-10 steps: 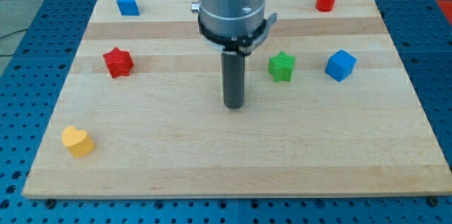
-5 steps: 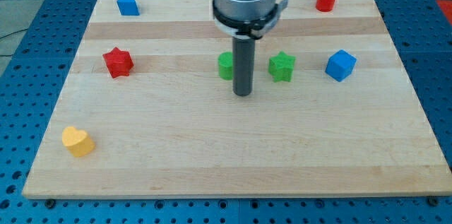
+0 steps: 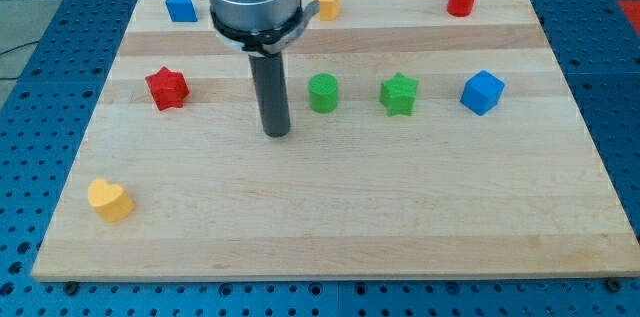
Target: Place the blue triangle in between the red star and green circle
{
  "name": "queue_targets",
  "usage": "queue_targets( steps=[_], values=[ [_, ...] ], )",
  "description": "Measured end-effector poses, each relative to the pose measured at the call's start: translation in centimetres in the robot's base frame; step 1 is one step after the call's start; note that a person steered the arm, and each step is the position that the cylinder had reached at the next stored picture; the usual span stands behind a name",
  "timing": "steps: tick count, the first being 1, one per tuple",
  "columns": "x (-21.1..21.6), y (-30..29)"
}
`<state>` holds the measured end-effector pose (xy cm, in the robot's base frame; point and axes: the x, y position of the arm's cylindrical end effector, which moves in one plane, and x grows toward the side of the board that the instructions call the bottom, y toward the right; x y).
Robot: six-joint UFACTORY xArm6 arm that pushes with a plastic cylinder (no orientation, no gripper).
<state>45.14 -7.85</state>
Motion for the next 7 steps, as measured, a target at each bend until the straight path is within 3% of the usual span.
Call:
queue_targets(
  steps=[1, 2, 5, 7],
  values=[
    [-0.2, -3.5],
    [-3.5, -3.9],
    [-24.6, -5.4],
    [-25.9, -12.0]
  ],
)
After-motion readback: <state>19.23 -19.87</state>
